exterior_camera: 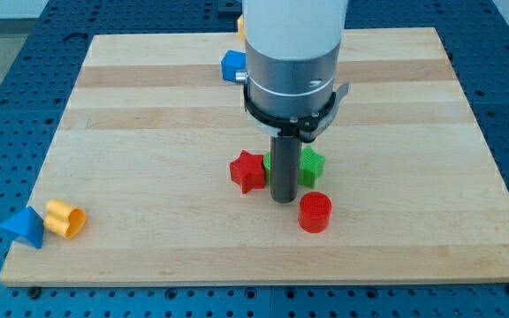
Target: Slide the red star to the right side of the blue cube
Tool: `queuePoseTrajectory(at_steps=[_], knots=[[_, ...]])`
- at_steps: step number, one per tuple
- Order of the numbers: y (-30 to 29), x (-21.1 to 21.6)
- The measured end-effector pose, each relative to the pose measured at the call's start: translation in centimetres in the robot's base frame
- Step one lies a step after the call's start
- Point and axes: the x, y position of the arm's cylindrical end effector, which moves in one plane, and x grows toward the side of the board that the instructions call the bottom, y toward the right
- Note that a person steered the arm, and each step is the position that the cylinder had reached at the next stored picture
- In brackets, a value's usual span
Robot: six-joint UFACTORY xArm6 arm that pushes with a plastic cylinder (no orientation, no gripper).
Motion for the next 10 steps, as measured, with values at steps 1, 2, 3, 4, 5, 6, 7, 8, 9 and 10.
queuePoseTrajectory(at_steps=[1, 2, 3, 4, 5, 6, 7, 8, 9, 10], knots=[[-2.8, 0.5], [-5.5, 0.5], [-5.7, -0.8], [-5.7, -2.8], [-5.7, -4.4], [-5.7, -6.1], [-5.7, -7.4], [-4.8, -7.4], [-3.4, -7.4], [-2.7, -7.4]])
